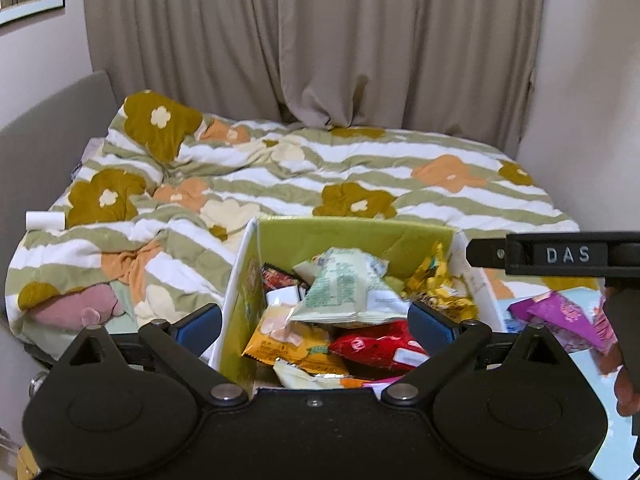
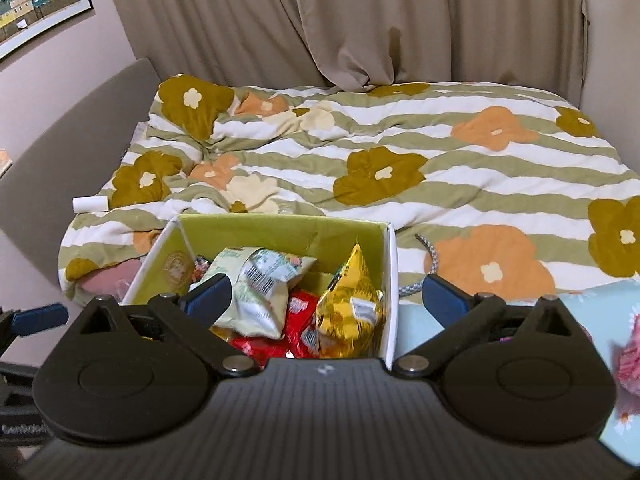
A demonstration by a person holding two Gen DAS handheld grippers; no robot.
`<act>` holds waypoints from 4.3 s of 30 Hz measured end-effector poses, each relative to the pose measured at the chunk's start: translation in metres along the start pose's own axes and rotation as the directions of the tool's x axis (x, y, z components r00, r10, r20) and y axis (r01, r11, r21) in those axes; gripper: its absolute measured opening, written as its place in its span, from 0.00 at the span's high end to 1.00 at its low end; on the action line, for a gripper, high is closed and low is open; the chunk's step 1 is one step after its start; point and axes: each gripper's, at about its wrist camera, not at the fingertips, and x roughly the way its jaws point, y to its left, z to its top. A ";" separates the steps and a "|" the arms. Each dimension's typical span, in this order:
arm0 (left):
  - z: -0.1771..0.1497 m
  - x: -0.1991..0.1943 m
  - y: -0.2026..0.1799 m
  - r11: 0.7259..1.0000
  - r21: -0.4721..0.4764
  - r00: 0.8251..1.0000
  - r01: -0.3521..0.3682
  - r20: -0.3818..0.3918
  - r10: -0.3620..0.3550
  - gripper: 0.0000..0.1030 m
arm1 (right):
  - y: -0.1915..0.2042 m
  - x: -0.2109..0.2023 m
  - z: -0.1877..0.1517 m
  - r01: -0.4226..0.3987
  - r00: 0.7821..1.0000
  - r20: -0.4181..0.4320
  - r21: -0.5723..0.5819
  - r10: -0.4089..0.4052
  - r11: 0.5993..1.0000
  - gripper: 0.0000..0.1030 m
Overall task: Organize snacks
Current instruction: 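Move both tools back over the last snack bags, then grasp the white-blue-red bag with the left gripper while the right grasps the pink candy bag, then carry both bags into the yellow-green box and open both grippers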
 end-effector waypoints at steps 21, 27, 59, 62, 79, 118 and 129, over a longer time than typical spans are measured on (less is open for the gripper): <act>-0.028 -0.044 -0.113 0.979 0.150 0.988 0.135 0.051 -0.144 0.02 | -0.109 -0.131 -0.050 0.166 0.971 0.160 0.080 -0.177 0.983 0.00; -0.051 -0.042 -0.176 0.983 0.162 0.994 0.084 0.056 -0.094 0.02 | -0.169 -0.137 -0.056 0.184 0.972 0.134 0.067 -0.191 0.981 0.00; -0.151 0.114 -0.303 0.836 0.406 0.879 -0.368 -0.143 0.456 0.09 | -0.346 0.005 -0.093 0.137 0.983 -0.138 0.116 -0.120 0.984 0.00; -0.153 0.116 -0.300 0.827 0.415 0.870 -0.379 -0.144 0.471 0.19 | -0.349 0.010 -0.095 0.140 0.981 -0.151 0.117 -0.122 0.983 0.00; -0.147 0.094 -0.280 0.905 0.313 0.913 -0.287 -0.196 0.357 0.43 | -0.361 0.024 -0.107 0.141 0.969 -0.220 0.129 -0.110 0.982 0.00; -0.055 -0.087 -0.176 0.930 0.079 0.925 -0.359 0.165 0.343 0.43 | -0.175 -0.102 -0.048 -0.184 0.982 0.039 -0.002 0.184 0.983 0.14; -0.015 -0.064 -0.064 0.940 0.085 0.935 -0.330 0.165 0.313 0.42 | -0.058 -0.073 -0.016 -0.184 0.981 0.063 -0.027 0.185 0.983 0.14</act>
